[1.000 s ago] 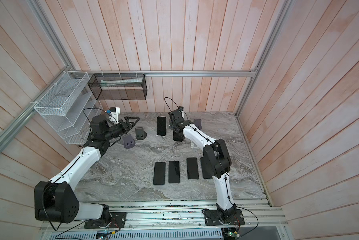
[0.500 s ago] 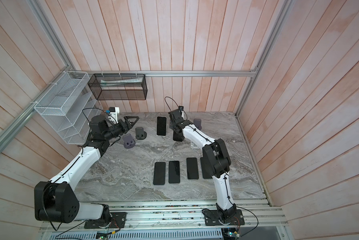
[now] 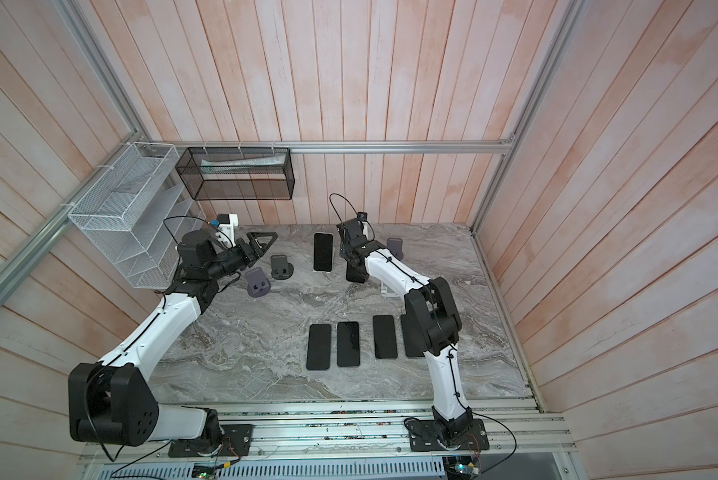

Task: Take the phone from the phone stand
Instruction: 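Hold the purple phone raised above its stand with the right gripper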

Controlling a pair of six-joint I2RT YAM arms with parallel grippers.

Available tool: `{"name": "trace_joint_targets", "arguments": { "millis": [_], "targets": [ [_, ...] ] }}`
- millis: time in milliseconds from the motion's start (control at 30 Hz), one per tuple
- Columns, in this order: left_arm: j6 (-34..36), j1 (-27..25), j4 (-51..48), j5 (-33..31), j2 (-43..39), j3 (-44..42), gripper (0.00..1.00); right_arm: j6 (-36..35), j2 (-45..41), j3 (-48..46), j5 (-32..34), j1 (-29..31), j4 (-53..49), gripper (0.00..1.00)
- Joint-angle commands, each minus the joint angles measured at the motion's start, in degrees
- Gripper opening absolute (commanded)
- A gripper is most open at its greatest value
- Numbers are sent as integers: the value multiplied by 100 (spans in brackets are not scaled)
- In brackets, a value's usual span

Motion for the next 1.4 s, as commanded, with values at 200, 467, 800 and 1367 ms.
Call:
{"name": "trace_joint_targets", "arguments": {
  "millis": [200,467,800,1367],
  "targets": [
    [-24,25,182,95,-60,20,86,42,175,-52,197,9,-112,77],
    [-29,25,194,85,-84,1,87,54,195,-104,164,5,-70,78],
    [-55,60,225,107,-123,-12,87,-106,-159,-401,224,84,245,67],
    [6,164,175,-1,-144,-15,87,-644,-697,-92,611,423,126,65]
  ]
}}
